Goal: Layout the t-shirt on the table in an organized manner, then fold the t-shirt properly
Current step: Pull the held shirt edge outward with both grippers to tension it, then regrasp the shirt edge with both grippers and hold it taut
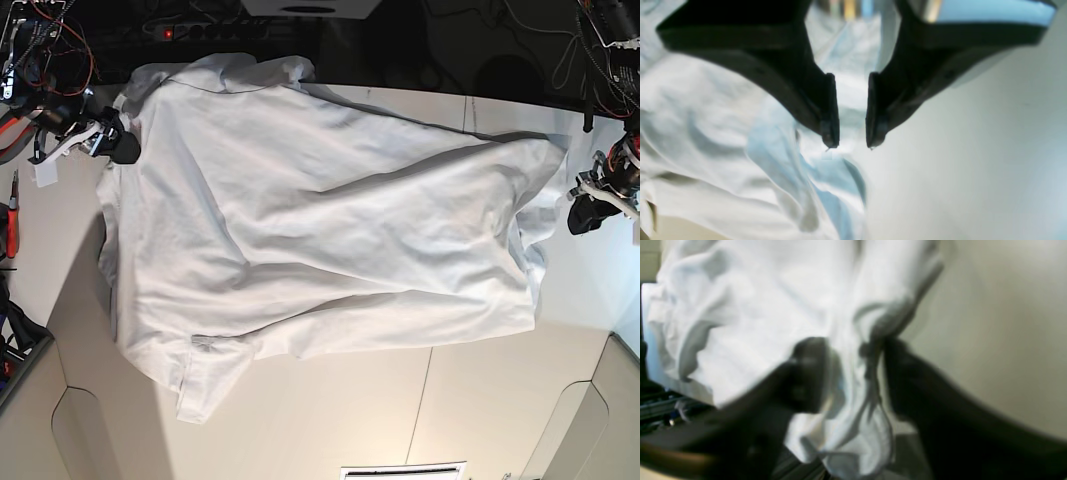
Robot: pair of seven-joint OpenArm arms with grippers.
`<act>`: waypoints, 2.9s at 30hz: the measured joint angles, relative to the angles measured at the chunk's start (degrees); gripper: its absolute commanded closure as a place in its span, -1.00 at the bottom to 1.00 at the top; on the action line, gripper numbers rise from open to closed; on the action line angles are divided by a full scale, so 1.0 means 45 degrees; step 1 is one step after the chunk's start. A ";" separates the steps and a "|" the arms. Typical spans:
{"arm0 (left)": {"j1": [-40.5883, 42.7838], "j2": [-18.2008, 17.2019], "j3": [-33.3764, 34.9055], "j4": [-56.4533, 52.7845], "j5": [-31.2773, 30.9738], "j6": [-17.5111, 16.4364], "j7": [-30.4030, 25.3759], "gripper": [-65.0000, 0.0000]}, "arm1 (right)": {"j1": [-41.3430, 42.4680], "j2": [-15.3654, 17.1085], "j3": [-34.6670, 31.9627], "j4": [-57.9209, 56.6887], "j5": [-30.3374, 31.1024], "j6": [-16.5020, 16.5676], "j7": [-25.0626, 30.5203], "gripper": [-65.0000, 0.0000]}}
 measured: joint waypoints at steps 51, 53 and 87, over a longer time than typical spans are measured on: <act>0.0525 -0.0073 -0.0015 0.0000 -0.0442 -0.0219 0.0112 0.45 | -0.1404 -0.0374 -0.0107 0.1146 0.0005 -0.0194 0.0267 1.00; 0.0520 -0.0073 -0.0015 0.0000 -0.0277 0.0058 0.0112 0.45 | -0.1404 -0.0379 -0.0107 0.1146 0.0005 -0.0194 0.0267 1.00; 0.2351 0.1758 -0.1919 0.0005 -0.1671 0.0044 0.0874 -0.14 | -0.1200 -0.0374 -0.0107 0.1146 -0.0034 -0.0194 0.0170 1.00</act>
